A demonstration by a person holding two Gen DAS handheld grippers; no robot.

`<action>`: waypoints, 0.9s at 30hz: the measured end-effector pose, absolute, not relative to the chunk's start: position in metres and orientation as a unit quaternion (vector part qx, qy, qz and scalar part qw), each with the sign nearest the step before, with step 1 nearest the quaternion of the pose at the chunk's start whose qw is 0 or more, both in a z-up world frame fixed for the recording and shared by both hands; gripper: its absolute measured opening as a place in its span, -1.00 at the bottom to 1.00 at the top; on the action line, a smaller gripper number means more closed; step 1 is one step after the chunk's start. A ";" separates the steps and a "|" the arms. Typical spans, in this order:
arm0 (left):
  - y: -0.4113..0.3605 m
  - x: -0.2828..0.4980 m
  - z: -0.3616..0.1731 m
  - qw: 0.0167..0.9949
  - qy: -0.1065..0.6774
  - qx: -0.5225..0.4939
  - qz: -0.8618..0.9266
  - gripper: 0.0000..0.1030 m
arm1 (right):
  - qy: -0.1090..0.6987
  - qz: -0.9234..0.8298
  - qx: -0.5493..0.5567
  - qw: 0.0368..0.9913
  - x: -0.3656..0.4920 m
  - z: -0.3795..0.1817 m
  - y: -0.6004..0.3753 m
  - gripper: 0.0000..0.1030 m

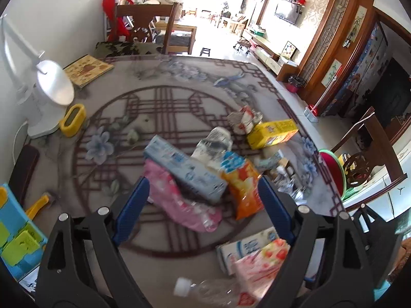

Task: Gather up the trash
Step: 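Move the right gripper back to the table, then grasp the pink-white snack box with the right gripper while the left grasps the water bottle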

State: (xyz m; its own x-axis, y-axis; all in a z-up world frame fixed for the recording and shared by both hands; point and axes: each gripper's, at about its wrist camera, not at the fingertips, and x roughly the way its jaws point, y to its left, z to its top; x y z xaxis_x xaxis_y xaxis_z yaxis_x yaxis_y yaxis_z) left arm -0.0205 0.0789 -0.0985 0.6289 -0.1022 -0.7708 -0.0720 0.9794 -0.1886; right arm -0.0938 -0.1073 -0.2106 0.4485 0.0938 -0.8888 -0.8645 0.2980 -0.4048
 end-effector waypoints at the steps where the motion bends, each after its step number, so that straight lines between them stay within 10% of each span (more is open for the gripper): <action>1: 0.083 -0.027 -0.103 0.894 0.437 -0.100 -0.006 0.67 | 0.375 0.336 -0.516 0.693 -0.100 -0.222 -0.101 0.82; 12: 0.107 -0.087 -0.157 0.835 0.526 -0.163 -0.007 0.67 | 0.449 0.292 -0.364 0.762 -0.017 -0.212 -0.084 -0.02; 27: 0.074 -0.070 -0.219 0.764 0.610 -0.200 -0.067 0.75 | 0.496 0.259 -0.134 0.818 0.011 -0.157 -0.115 -0.10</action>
